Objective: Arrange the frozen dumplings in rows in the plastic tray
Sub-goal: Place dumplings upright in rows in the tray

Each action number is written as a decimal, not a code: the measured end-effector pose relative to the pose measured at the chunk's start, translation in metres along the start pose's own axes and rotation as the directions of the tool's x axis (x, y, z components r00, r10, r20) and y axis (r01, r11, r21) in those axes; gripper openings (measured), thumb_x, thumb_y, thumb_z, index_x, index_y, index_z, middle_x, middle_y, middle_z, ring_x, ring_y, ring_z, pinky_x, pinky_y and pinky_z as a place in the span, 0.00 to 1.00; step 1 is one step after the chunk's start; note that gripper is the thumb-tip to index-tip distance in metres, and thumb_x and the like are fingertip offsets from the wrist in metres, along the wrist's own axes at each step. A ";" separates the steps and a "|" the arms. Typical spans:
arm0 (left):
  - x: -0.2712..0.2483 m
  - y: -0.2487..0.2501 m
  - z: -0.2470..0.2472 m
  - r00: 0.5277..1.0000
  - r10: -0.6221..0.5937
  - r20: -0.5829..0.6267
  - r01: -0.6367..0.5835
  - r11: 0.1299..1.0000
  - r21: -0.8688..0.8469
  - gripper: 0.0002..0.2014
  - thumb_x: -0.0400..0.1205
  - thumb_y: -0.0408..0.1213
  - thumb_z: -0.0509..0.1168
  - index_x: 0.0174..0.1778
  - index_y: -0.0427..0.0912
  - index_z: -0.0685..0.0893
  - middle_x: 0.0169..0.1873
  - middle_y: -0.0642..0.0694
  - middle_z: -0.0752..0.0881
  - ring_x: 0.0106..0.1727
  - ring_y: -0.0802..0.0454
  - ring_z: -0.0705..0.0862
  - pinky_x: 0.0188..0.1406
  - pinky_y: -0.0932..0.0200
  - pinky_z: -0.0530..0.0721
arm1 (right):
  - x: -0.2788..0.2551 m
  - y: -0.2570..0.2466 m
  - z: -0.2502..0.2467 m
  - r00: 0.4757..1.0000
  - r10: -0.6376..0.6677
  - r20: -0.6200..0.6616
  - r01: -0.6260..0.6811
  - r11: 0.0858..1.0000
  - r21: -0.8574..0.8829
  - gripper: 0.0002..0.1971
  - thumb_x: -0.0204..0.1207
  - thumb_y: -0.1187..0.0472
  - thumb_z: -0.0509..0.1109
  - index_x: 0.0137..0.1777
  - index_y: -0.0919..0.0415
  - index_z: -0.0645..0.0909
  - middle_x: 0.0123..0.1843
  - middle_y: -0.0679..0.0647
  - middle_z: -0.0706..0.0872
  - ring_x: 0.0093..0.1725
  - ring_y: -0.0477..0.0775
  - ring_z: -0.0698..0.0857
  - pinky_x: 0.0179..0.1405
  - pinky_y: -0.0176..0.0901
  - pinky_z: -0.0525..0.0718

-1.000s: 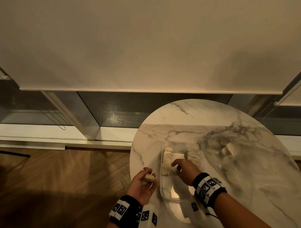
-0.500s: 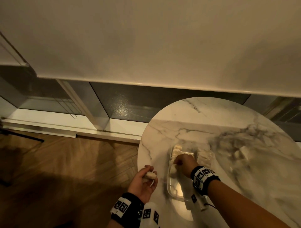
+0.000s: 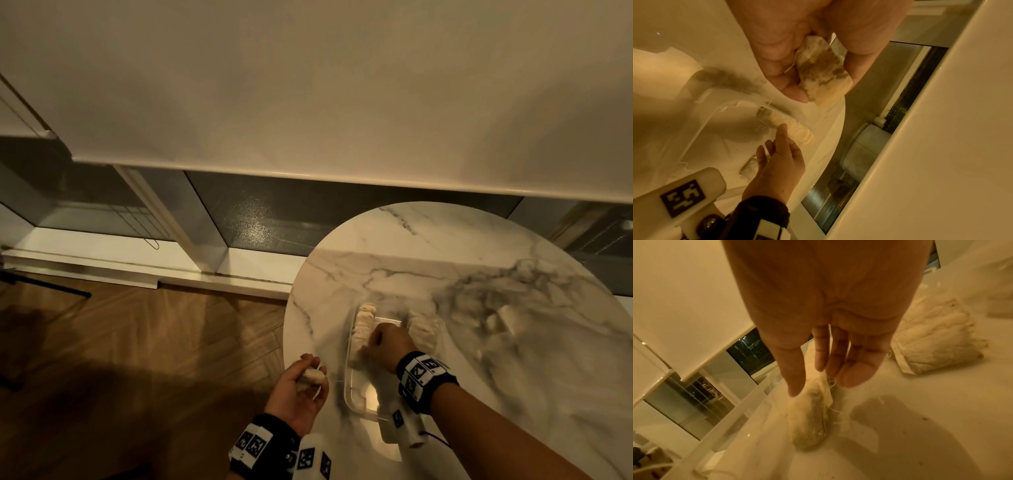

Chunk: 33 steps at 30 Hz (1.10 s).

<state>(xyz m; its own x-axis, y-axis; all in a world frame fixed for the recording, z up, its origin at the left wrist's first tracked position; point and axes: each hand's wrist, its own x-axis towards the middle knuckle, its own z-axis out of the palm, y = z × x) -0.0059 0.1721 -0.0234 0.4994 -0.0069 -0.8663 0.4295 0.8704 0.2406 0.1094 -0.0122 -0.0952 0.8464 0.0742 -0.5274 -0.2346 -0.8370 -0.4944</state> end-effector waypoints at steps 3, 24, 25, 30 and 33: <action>0.001 -0.007 -0.001 1.000 -0.018 -0.001 0.018 1.000 0.014 0.03 0.77 0.31 0.72 0.43 0.38 0.84 0.35 0.43 0.89 0.45 0.46 0.85 0.31 0.57 0.87 | 0.000 0.006 0.005 0.986 0.044 0.161 -0.028 0.995 -0.100 0.18 0.58 0.43 0.83 0.41 0.49 0.81 0.43 0.47 0.86 0.42 0.46 0.83 0.35 0.37 0.79; 0.001 -0.006 -0.002 1.000 -0.012 0.020 0.012 1.000 0.009 0.02 0.79 0.30 0.70 0.43 0.38 0.83 0.38 0.41 0.88 0.43 0.45 0.85 0.29 0.56 0.87 | 0.009 -0.003 0.008 0.983 0.058 0.174 -0.020 0.977 -0.212 0.28 0.59 0.34 0.79 0.54 0.51 0.88 0.53 0.52 0.89 0.53 0.53 0.86 0.52 0.41 0.84; 0.000 -0.005 -0.003 1.000 -0.016 0.025 0.016 1.000 0.006 0.02 0.79 0.30 0.70 0.43 0.37 0.83 0.37 0.41 0.89 0.42 0.45 0.85 0.30 0.56 0.87 | 0.009 -0.002 0.008 0.983 0.055 0.177 -0.015 0.976 -0.217 0.28 0.58 0.34 0.79 0.54 0.51 0.87 0.52 0.52 0.88 0.53 0.53 0.86 0.51 0.41 0.84; -0.007 -0.003 -0.001 0.997 -0.013 0.077 0.013 1.000 0.000 0.09 0.74 0.34 0.73 0.46 0.36 0.84 0.39 0.40 0.89 0.41 0.44 0.86 0.34 0.55 0.89 | 0.001 -0.006 -0.005 0.977 0.041 0.209 0.007 0.974 -0.225 0.24 0.58 0.41 0.85 0.49 0.54 0.88 0.50 0.51 0.89 0.52 0.52 0.87 0.52 0.40 0.85; -0.012 -0.003 0.002 0.991 0.009 0.132 -0.008 1.000 -0.011 0.09 0.76 0.39 0.71 0.46 0.38 0.84 0.43 0.38 0.88 0.44 0.41 0.86 0.42 0.50 0.87 | -0.017 -0.010 -0.020 0.993 -0.017 0.114 0.029 0.994 -0.108 0.13 0.66 0.52 0.83 0.47 0.55 0.87 0.48 0.52 0.89 0.50 0.51 0.87 0.49 0.41 0.86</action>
<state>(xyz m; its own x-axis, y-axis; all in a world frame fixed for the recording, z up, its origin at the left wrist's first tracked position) -0.0118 0.1681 -0.0124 0.5982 -0.0636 -0.7988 0.4170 0.8759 0.2426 0.1067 -0.0158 -0.0676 0.7905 0.1495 -0.5940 -0.1567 -0.8881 -0.4321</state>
